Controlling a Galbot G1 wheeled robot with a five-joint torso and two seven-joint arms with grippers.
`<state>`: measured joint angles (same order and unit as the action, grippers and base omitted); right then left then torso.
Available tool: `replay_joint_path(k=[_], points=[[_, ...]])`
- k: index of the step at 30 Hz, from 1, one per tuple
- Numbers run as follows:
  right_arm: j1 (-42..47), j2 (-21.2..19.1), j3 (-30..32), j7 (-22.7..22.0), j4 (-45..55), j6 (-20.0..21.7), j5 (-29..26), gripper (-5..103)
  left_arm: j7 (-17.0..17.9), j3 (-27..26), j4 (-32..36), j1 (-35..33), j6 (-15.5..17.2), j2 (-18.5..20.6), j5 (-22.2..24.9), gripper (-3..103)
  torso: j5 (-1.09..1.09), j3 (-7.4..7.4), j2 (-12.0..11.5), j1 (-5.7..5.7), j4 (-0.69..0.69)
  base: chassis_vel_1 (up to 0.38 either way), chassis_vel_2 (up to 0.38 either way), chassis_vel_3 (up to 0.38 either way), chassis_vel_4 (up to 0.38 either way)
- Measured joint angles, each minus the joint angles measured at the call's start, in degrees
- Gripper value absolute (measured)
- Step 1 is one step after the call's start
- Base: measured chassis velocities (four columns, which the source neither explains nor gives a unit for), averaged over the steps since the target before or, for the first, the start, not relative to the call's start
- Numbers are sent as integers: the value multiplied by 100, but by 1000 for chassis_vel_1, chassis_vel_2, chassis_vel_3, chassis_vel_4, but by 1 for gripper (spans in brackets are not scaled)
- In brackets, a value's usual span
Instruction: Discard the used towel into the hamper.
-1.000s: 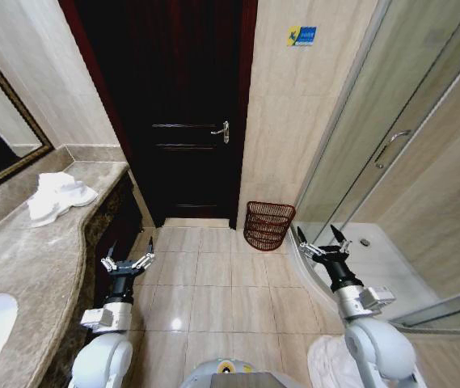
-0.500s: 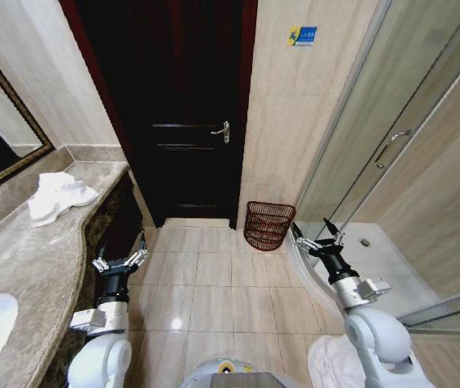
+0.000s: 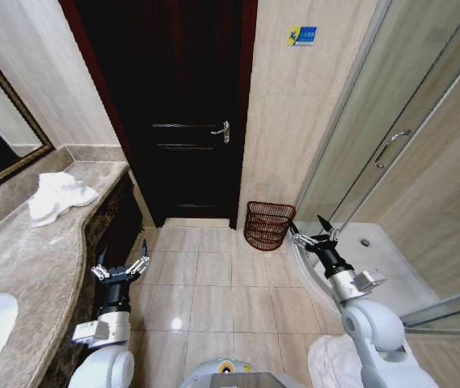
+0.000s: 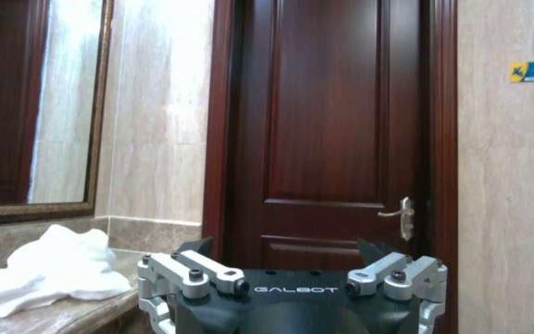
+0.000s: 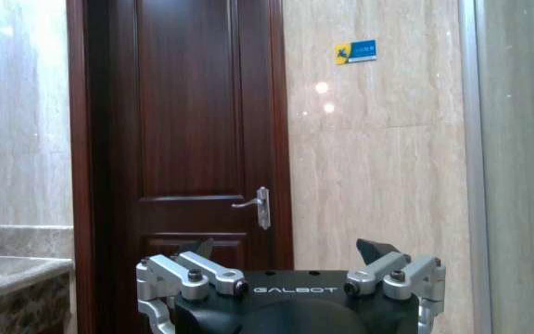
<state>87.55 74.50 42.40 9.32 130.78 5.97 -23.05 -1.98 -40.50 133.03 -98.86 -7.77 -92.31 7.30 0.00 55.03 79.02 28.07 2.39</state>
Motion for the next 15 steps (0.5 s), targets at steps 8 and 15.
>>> replay_joint_path(k=[8,15], points=[[90,19,38,3,51,-14,-26,100,-1,38,-63,-12,-49,7,-71,100,-1,0,0,0,0,0,0,0,0],[23,77,38,3,138,49,-27,100,20,-63,-41,28,-60,11,-10,100,0,0,0,0,0,0,0,0,0]])
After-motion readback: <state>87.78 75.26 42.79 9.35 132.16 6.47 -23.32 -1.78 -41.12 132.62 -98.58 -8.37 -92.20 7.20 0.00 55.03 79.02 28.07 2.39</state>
